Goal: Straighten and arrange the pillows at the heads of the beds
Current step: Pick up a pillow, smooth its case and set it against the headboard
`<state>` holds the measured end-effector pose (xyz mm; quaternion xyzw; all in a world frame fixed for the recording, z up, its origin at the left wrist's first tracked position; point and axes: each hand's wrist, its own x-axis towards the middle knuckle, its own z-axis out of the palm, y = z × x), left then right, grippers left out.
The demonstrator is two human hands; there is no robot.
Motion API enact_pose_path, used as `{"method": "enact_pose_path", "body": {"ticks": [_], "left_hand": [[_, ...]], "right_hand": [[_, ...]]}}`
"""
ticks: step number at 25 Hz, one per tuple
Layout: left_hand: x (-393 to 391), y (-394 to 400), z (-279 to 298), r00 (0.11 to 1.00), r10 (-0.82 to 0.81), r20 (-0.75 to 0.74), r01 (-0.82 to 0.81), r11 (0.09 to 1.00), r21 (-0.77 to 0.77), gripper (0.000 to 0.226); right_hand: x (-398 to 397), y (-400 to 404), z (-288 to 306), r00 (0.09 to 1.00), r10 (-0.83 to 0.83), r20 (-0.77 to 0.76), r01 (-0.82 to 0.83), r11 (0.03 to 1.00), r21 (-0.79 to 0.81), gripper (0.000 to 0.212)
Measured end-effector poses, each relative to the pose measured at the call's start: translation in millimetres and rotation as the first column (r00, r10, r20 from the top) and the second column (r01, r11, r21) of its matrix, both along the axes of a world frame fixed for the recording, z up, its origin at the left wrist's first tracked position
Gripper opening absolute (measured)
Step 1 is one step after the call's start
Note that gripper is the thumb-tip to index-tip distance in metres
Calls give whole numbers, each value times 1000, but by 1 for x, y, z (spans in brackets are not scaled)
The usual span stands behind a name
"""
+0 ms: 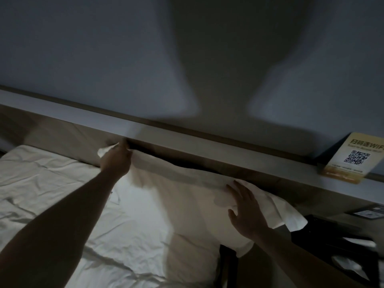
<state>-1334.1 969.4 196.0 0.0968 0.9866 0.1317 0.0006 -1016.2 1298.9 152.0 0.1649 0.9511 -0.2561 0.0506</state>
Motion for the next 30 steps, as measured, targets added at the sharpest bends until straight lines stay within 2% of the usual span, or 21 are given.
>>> {"method": "enact_pose_path", "body": {"ticks": [3, 4, 7, 11, 13, 16, 18, 23, 27, 30], "left_hand": [[43, 12, -20, 997, 28, 75, -41, 983, 180, 60], [58, 16, -29, 996, 12, 84, -26, 985, 170, 67], [88, 17, -52, 977, -128, 172, 128, 992, 6, 81], [106, 11, -54, 952, -175, 251, 164, 984, 64, 80], [130, 14, -42, 935, -218, 280, 196, 975, 103, 75], [187, 6, -25, 927, -253, 278, 197, 957, 214, 62], [233, -6, -15, 924, -257, 284, 172, 941, 290, 57], [359, -55, 14, 914, -234, 331, 67, 892, 446, 42], [449, -94, 26, 924, -183, 337, -19, 856, 517, 39], [507, -111, 34, 925, -150, 348, -94, 798, 595, 35]], "right_hand": [[3, -4, -3, 1000, -19, 7, 18, 998, 54, 86], [3, -3, -3, 999, -32, 3, 32, 997, 68, 87], [6, 6, -5, 998, -55, 16, 52, 992, 113, 89], [15, 6, -4, 999, -44, 16, 42, 989, 142, 86], [24, -2, 0, 999, -39, 32, 36, 996, 77, 83], [43, -21, 17, 995, -14, 103, 27, 992, -127, 73], [59, -34, 31, 988, -6, 153, 46, 965, -259, 67], [130, -70, 67, 987, 8, 162, 77, 858, -508, 51], [189, -98, 90, 990, -1, 140, 88, 780, -620, 30], [231, -116, 102, 988, 32, 152, 78, 746, -662, 28]]}}
